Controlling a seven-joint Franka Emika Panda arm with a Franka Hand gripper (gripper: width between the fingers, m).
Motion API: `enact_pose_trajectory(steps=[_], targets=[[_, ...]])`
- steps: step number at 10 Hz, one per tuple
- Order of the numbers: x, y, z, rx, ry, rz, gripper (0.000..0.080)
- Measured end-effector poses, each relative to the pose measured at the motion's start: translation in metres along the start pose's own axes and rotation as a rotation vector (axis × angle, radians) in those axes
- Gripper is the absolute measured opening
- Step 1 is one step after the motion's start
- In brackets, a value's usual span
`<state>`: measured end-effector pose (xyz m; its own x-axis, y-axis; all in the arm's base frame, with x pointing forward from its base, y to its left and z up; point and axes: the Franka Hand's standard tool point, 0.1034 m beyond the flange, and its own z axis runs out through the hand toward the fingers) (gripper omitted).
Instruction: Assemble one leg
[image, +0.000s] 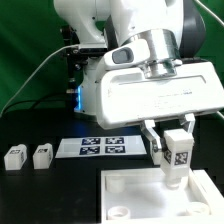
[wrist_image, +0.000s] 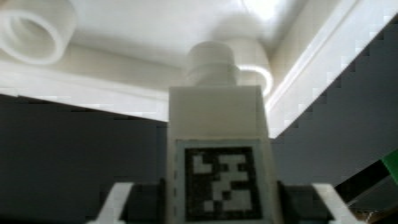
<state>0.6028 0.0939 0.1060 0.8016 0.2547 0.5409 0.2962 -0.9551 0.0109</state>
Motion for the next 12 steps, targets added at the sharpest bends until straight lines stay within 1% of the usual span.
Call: enact_pose_trajectory(steps=[2,4,5,8,11,12], targets=[[0.013,-0.005,0.006,0.01,0.006,0.0,0.0291],[0.027,-0.014,0.016,0.022,0.016,0.001,0.0291],[0.029,-0.018,0.019,0.025,0.02,0.003,0.0291],[0.02,-0.016,0.03,0.027,0.006,0.008,0.0291],[0.015,-0.022,0.028,0.026,0.029,0.002,0.0291],[0.014,-0.022,0.028,0.023,0.036,0.002,0.0291]])
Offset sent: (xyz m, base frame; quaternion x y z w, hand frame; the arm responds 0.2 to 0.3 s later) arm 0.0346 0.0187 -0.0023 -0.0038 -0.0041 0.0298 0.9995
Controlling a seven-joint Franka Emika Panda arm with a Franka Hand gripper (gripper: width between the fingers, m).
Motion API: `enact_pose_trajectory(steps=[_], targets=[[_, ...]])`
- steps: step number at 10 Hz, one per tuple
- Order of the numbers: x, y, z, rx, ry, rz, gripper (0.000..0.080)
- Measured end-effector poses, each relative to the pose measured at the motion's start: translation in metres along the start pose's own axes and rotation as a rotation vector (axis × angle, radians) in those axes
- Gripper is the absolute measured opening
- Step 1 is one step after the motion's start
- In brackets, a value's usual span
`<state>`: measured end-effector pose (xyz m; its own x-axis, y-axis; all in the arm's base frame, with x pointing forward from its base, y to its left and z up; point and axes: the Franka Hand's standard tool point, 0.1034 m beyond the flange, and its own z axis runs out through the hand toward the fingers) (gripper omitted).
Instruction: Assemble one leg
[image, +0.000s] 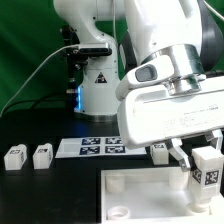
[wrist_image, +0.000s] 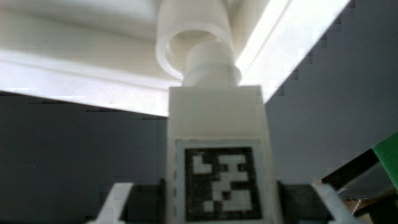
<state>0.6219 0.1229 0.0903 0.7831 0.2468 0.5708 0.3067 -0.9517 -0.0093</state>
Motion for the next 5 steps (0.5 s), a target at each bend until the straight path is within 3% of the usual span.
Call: enact_pose_trajectory(steps=[5], targets=[[-0.0064,0.0056,-0.0014,-0.013,0.022,0.006,0.0291]])
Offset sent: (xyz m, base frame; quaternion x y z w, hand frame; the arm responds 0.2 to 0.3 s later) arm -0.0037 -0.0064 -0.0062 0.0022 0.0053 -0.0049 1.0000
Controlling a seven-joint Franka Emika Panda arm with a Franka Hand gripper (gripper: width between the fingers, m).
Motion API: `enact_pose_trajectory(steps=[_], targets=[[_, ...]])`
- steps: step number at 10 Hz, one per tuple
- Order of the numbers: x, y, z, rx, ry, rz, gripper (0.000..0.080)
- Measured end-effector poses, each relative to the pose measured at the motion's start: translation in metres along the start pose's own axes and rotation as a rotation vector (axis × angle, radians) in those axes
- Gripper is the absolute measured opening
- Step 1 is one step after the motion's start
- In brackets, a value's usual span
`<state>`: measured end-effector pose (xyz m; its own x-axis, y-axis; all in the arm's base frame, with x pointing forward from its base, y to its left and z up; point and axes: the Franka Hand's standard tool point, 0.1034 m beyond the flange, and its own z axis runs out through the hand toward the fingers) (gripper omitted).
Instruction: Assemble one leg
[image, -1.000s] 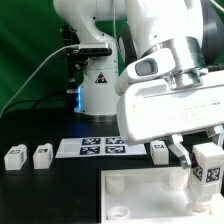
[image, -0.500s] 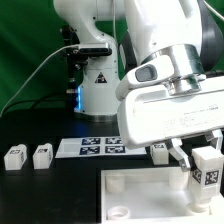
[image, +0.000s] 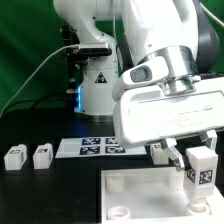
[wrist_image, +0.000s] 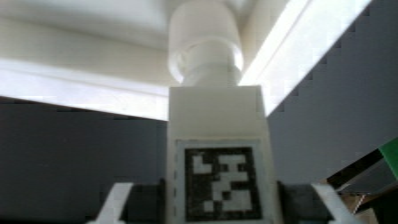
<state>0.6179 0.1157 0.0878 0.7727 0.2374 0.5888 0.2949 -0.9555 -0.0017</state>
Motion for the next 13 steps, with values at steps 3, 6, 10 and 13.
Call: enact_pose_trajectory(steps=[3,6,10,13], targets=[[-0.0069,-0.0013,0.0077,0.004,-0.008,0.005,0.0291],[-0.007,-0.002,0.0085,0.001,0.007,0.005,0.0291],[-0.0099,-0.0025,0.01,0.009,-0.022,0.005,0.0467],[-0.0106,-0.0026,0.0103,0.01,-0.025,0.005,0.0636]])
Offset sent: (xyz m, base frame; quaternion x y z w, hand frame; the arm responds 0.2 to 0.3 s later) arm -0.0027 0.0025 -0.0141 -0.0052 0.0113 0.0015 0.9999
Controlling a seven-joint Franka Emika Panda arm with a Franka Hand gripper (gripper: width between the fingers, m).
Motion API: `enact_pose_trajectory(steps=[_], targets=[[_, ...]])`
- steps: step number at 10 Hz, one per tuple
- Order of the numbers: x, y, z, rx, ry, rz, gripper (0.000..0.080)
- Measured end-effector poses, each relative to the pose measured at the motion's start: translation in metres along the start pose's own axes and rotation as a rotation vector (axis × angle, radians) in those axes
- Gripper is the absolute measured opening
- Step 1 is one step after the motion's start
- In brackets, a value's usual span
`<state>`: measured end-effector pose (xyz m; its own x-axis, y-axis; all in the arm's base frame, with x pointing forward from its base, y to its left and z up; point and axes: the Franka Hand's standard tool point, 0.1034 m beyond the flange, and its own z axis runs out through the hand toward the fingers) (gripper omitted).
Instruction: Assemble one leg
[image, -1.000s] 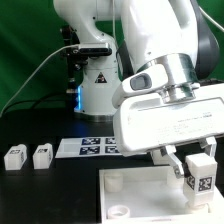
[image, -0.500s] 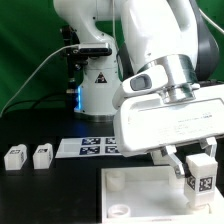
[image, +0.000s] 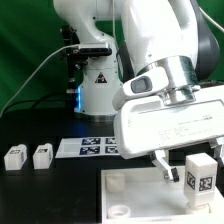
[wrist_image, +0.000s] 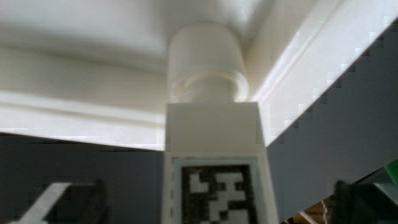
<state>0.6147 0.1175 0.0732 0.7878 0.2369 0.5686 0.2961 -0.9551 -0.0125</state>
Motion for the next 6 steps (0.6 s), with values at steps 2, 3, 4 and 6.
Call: enact_pose_trajectory(steps=[2,3,4,6], targets=[[-0.0002,0.0,0.0002,0.0,0.0,0.0,0.0646],[-0.0003,0.0,0.0002,0.0,-0.001,0.0,0.0646],[-0.0004,0.0,0.0002,0.0,-0.001,0.0,0.0649],[-0.0005,0.001,-0.0004,0.001,-0.007,0.001,0.0649]])
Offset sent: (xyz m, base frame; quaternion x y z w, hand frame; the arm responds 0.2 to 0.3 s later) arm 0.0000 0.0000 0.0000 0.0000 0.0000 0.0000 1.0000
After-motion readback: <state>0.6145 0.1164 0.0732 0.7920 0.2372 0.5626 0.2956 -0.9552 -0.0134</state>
